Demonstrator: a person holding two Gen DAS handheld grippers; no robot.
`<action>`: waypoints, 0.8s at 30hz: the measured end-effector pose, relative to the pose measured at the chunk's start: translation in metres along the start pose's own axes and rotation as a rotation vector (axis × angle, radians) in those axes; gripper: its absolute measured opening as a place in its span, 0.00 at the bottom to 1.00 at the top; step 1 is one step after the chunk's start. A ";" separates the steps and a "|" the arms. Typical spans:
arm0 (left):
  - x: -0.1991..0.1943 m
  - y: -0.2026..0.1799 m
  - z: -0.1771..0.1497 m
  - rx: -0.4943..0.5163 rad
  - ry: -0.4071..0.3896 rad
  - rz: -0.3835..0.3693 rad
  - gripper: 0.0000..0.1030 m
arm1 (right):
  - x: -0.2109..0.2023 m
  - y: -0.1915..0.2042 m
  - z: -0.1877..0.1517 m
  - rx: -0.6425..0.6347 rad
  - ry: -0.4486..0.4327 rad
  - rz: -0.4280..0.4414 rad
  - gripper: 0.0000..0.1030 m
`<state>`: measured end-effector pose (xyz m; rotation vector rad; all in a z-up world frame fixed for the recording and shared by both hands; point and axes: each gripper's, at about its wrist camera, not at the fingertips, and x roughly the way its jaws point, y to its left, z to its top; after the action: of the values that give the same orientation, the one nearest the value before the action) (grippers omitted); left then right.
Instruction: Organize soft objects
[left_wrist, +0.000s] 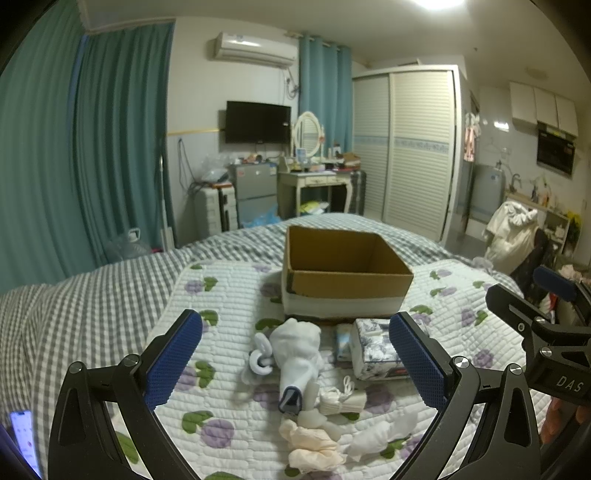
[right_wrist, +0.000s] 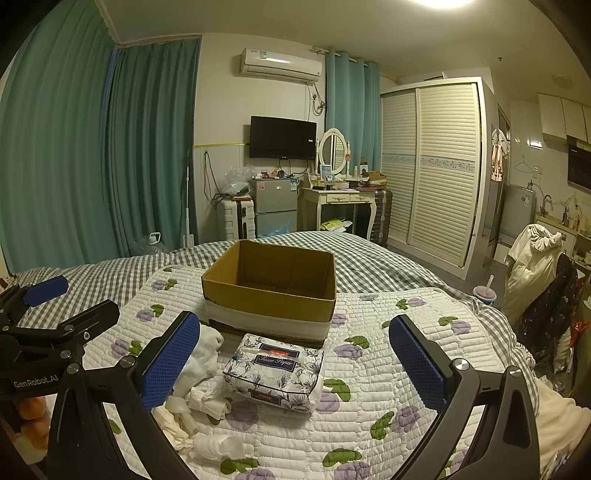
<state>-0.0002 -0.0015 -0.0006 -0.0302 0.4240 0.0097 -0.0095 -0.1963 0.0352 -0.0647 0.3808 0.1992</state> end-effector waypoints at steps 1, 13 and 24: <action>0.000 0.000 0.000 0.001 0.000 -0.001 1.00 | 0.000 0.000 0.000 0.000 0.000 0.000 1.00; 0.000 0.000 0.000 0.001 0.000 0.001 1.00 | 0.000 0.001 0.001 -0.001 0.002 0.000 1.00; -0.001 -0.002 -0.002 0.002 -0.004 -0.001 1.00 | -0.001 0.001 0.002 -0.001 0.001 0.000 1.00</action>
<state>-0.0021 -0.0033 -0.0020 -0.0285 0.4200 0.0083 -0.0094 -0.1953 0.0375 -0.0661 0.3819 0.1989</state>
